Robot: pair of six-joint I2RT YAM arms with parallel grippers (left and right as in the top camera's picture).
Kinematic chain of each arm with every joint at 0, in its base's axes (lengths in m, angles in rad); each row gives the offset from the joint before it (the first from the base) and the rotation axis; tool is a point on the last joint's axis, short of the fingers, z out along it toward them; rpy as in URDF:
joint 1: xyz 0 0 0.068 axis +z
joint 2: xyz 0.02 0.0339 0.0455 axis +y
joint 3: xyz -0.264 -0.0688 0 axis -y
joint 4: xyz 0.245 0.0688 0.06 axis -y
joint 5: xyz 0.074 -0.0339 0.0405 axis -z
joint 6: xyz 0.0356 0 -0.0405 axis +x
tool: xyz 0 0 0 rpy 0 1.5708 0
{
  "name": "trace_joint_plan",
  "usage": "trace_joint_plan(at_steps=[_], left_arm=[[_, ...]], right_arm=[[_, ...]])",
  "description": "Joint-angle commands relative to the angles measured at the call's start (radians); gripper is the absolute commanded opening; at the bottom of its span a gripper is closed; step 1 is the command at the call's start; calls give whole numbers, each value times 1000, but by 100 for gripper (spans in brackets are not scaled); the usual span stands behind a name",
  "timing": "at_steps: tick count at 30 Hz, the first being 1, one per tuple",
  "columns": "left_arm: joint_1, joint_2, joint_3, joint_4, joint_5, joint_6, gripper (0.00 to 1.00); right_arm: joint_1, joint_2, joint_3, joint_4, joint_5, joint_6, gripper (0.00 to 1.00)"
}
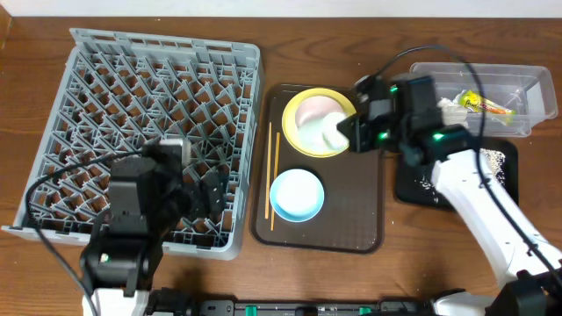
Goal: Sort waste into correct bins and load items into the dishwasher
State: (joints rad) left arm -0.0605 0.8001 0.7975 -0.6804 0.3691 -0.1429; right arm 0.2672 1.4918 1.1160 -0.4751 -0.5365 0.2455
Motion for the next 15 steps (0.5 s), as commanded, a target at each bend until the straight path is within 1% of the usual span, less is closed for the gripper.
trace_joint_plan(at_steps=[1,7,11,15], left_arm=[[5,87,9,85,288,-119,98],[4,246,9,321,630,-205,98],[2,337,9,501,811,-268,98],[-3,411,9,680,931,-374,98]], right_arm=[[-32,17,9,32,-269,59,1],[-27,27,9,53,-467,27,1],[-25,27,9,111,-594,28,1],[-15,27,9,177,-683,55,1]])
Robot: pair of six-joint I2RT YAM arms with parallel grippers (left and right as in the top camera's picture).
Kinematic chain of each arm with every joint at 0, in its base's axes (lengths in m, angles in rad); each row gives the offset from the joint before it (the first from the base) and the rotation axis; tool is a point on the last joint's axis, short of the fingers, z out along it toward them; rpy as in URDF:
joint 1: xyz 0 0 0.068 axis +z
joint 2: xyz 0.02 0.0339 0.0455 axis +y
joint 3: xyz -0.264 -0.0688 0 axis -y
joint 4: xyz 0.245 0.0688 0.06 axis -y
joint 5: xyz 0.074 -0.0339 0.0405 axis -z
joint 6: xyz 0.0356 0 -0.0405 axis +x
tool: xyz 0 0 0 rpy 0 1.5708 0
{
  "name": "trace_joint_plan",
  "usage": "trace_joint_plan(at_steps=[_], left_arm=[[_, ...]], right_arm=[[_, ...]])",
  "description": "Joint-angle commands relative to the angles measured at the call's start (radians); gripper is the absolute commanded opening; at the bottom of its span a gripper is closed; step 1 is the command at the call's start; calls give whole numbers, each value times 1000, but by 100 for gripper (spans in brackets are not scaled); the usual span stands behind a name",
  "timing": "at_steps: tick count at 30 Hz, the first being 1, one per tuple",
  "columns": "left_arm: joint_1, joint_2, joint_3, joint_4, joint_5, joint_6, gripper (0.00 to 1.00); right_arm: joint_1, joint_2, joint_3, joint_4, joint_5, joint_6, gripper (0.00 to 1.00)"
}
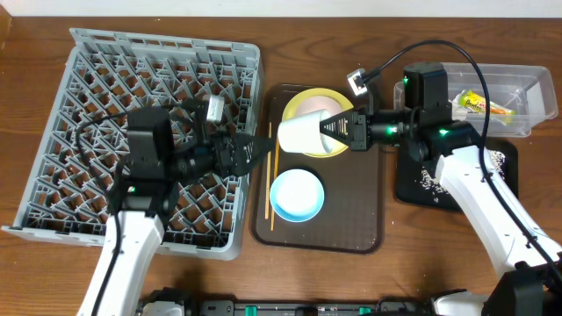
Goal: Sort waste into correct bins and load items into the dishwasher
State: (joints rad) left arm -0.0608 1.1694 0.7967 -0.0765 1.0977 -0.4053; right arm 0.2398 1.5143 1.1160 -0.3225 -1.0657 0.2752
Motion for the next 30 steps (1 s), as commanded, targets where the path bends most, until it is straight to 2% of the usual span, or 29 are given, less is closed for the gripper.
trace_joint_plan(at_steps=[1,7,11,15,30], left_arm=[[-9,53,10,111,219,-132,98],[-109,89,10,357,256,-240,98],[-177,89,10,442,245,-267,99],[-204,89,10,470,219,-271,100],[-207,89,10,569,219,-308,79]], right_arm=[[15,5,9,35,-163,28,1],[29,5,9,94,-209,44,1],[30,5,9,150,-249,82,1],[30,5,9,158,-264,91,1],[71,5,9,147,-262,91,1]])
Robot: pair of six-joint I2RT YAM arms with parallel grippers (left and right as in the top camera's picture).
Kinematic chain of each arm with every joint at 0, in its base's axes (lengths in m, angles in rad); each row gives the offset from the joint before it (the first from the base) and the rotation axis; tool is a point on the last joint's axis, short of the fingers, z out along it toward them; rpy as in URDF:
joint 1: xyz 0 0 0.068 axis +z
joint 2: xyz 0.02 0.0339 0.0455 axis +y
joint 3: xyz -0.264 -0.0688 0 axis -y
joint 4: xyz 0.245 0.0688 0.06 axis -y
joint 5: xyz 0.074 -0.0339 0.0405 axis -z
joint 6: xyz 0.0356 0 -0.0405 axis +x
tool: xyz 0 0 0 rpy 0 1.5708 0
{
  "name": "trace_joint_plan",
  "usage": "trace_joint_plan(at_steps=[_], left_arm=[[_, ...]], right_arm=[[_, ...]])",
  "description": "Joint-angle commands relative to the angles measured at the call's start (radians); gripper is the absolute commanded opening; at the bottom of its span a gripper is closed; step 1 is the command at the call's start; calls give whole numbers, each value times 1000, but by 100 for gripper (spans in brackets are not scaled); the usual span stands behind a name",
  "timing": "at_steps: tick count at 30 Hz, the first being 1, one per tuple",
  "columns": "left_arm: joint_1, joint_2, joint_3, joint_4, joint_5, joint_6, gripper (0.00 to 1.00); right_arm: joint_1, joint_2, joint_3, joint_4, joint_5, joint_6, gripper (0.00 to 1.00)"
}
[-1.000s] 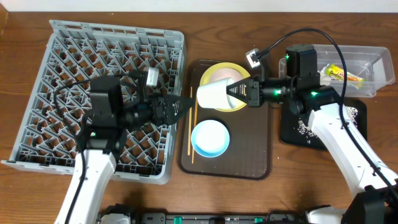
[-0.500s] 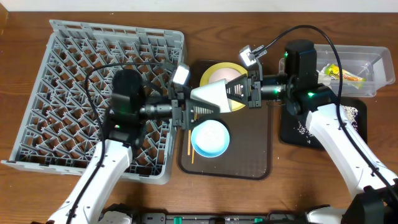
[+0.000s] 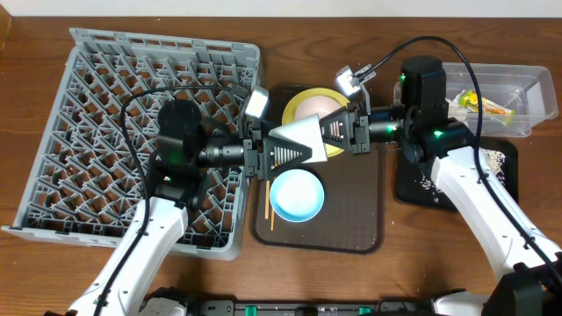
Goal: Sort waste into correct bins and load items into the dishwasher
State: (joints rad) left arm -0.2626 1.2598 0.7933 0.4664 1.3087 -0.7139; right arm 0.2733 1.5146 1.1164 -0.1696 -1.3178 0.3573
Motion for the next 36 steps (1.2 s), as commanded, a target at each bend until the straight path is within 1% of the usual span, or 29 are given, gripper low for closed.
trace_joint_plan(at_steps=[1,3,6,11,13,16,17,20,21,25,26,32,33,36], left_arm=[[-5,-2,13,26,8,1,77],[-5,-2,13,26,8,1,75],[-5,-2,13,26,8,1,69],[-5,-2,13,26,8,5,66],[-5,-1,13,26,8,48,63],[-5,2,13,8,-3,173,55],[-4,3,13,-9,-23,191,51],[8,3,13,-83,-123,244,46],[15,3,13,-112,-155,269,42],[53,3,13,-201,-238,344,33],[70,3,13,-223,-257,362,31],[168,0,13,-307,-305,403,29],[201,-4,13,-350,-326,424,29],[263,-27,13,-467,-388,476,26]], right_arm=[[39,4,8,-6,-7,9,1],[42,5,8,-6,-3,9,1],[42,5,8,-6,2,9,1],[42,4,8,-6,4,9,2],[42,5,8,-6,4,8,8],[36,4,8,-7,4,8,15],[32,4,8,-7,4,8,16],[6,4,8,-14,3,9,19],[-7,4,8,-24,4,5,21],[-68,4,8,-90,14,-52,25],[-87,4,8,-119,32,-68,28],[-156,4,8,-249,201,-140,29],[-167,4,8,-283,259,-162,29],[-175,4,8,-342,350,-213,29]])
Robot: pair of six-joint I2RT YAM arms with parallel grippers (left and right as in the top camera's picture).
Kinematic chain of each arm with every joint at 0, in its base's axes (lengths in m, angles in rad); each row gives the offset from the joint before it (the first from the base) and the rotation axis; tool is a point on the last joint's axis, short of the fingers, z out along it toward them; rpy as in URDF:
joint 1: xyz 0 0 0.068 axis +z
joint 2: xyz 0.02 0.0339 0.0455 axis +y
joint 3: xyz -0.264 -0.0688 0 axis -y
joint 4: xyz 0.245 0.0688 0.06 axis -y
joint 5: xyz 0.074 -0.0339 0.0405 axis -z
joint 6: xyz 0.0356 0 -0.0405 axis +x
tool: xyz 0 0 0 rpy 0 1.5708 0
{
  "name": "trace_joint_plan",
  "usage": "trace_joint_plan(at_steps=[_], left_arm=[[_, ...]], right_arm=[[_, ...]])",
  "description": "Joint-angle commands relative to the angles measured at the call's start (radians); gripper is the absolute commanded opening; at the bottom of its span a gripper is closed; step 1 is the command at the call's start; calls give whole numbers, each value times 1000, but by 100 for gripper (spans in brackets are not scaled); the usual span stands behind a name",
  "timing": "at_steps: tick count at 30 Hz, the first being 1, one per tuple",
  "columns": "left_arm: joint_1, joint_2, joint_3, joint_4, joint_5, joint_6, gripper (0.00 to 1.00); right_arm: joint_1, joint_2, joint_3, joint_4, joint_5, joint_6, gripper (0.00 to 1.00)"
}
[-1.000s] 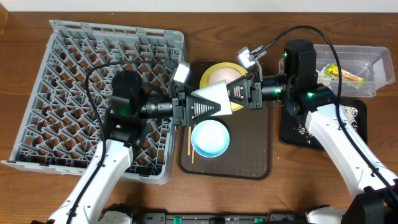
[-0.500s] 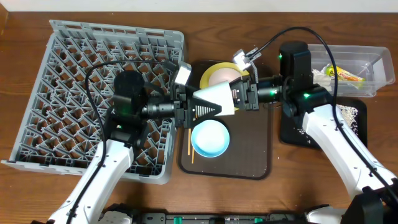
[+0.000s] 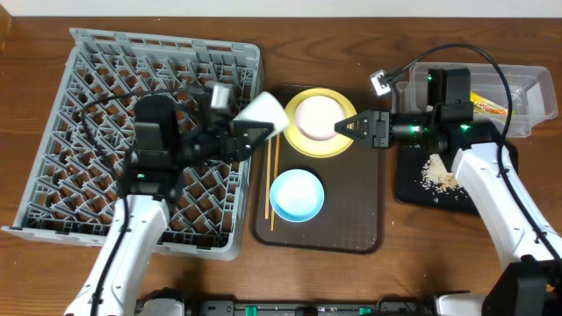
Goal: Sort waste into correct bins and load items into the dishwasher
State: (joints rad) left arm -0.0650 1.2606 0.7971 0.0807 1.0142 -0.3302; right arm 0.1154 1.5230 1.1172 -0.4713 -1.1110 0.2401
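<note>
A white cup (image 3: 262,109) hangs tilted over the right edge of the grey dish rack (image 3: 105,53), with my left gripper (image 3: 248,132) shut on it. My right gripper (image 3: 355,127) stands open and holds nothing, beside the right rim of the yellow plate (image 3: 303,145). A pink dish (image 3: 318,117) lies on that plate. A light blue bowl (image 3: 296,195) and a pair of chopsticks (image 3: 273,180) lie on the brown tray (image 3: 342,233).
A clear plastic bin (image 3: 518,92) with wrappers stands at the back right. Below it sits a black tray (image 3: 413,189) with pale crumbs (image 3: 435,171). The right arm's cable loops above the bin.
Both grippers were on the white cup over the tray. Now only the left holds it, further left at the rack's edge. The right gripper has let go and drawn back to the right.
My right gripper was at the white cup on the yellow plate while the left arm stood over the rack's front. Then the right held the cup above the plate with the left gripper near. Both then gripped it, and now the left alone has it.
</note>
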Motion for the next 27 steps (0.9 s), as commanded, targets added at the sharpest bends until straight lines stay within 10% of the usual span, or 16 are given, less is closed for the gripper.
trace_joint_plan(at_steps=[1,15,27], left_arm=[[83,-40,10,-122,-121,112,25],[281,-267,125,-927,-844,154,24],[281,-154,125,-1023,-963,153,24]], right_arm=[[-17,-5,8,-57,171,-110,30],[-16,-25,34,-323,609,-256,30],[-16,-26,34,-357,674,-283,31]])
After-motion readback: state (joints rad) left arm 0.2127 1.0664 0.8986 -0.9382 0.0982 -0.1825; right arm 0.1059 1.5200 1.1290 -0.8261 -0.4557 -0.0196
